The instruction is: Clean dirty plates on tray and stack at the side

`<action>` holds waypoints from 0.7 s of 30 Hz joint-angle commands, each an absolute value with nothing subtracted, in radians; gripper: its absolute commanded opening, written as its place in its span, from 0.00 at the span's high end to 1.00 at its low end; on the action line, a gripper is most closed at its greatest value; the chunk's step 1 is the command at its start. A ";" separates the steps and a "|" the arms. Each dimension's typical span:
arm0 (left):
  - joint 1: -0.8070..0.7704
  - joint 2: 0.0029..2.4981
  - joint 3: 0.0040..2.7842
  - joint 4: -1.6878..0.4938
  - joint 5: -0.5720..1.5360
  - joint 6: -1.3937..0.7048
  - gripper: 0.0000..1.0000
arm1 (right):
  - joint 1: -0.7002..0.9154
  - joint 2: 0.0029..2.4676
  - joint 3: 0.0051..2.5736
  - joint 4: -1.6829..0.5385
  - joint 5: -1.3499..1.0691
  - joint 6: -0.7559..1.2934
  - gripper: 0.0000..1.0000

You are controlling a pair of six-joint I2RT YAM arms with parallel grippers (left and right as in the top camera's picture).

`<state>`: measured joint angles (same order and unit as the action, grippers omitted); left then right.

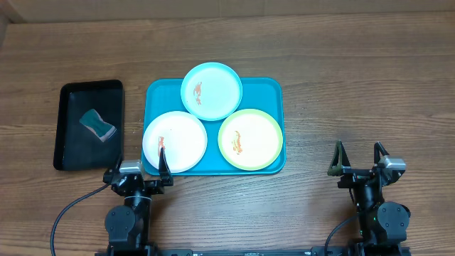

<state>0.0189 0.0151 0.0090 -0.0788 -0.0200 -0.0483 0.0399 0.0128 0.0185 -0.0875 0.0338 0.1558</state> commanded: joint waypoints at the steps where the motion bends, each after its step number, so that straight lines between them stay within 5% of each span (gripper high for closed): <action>1: 0.007 0.006 0.005 -0.076 -0.026 -0.033 0.00 | 0.038 0.003 0.008 -0.081 0.043 0.149 0.00; 6: 0.007 0.006 0.005 0.008 0.009 -0.074 0.00 | 0.038 0.003 0.008 -0.081 0.043 0.149 0.00; 11: 0.007 0.006 0.005 0.294 0.277 -0.295 0.00 | 0.038 0.003 0.008 -0.081 0.043 0.149 0.00; 17: 0.007 0.006 0.011 0.747 0.277 -0.080 0.00 | 0.038 0.003 0.008 -0.081 0.043 0.149 0.00; 21: 0.007 0.016 0.097 0.704 0.197 -0.017 0.00 | 0.038 0.003 0.008 -0.081 0.043 0.149 0.00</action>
